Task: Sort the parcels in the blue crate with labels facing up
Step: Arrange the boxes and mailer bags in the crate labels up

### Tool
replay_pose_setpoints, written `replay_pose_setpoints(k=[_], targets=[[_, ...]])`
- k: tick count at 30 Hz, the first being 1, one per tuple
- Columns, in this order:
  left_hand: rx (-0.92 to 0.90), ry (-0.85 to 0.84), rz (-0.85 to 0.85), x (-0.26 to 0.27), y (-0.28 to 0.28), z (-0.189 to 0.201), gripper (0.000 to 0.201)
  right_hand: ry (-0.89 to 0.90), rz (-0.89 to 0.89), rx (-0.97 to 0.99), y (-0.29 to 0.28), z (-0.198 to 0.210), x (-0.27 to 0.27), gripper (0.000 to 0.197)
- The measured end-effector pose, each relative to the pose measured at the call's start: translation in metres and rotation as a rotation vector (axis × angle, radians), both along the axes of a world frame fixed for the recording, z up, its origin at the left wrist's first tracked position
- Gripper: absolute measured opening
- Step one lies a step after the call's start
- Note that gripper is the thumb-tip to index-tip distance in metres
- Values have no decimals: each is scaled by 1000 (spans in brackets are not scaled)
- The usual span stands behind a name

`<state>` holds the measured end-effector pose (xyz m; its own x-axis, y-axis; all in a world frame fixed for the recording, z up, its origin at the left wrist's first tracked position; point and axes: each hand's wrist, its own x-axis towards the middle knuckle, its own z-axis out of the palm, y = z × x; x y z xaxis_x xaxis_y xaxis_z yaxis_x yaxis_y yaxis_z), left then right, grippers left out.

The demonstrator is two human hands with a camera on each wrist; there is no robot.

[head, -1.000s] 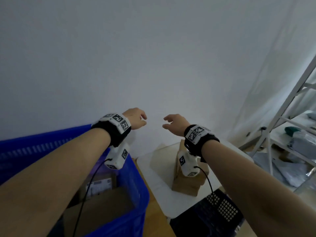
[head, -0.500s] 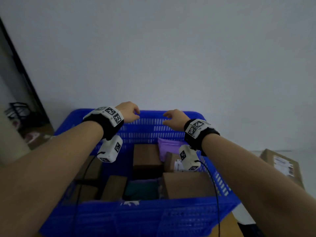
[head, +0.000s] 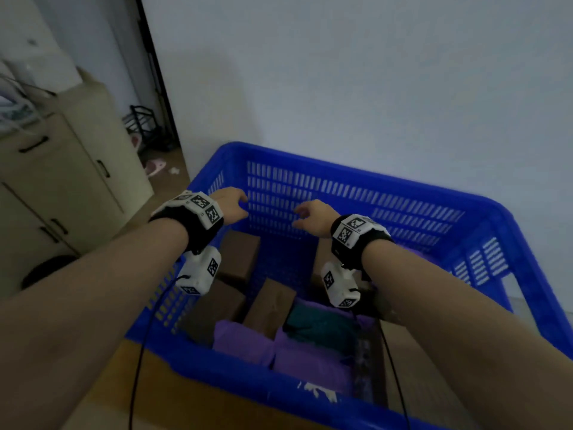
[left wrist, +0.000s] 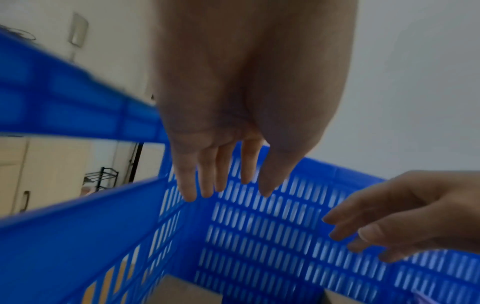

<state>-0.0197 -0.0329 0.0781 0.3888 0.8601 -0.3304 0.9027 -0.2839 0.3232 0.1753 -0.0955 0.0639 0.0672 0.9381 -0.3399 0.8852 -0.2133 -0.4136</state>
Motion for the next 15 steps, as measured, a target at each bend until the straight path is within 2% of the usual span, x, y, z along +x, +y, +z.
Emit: replay_pose_setpoints(k=[8, 13, 15], targets=[[-151, 118, 143, 0, 18, -84, 50, 237, 58, -241, 41, -85, -19, 61], [-269, 172, 231, -11, 17, -135, 55, 343, -1, -339, 48, -123, -32, 62], [-283, 178, 247, -15, 16, -144, 54, 367, -28, -362, 50, -135, -38, 65]])
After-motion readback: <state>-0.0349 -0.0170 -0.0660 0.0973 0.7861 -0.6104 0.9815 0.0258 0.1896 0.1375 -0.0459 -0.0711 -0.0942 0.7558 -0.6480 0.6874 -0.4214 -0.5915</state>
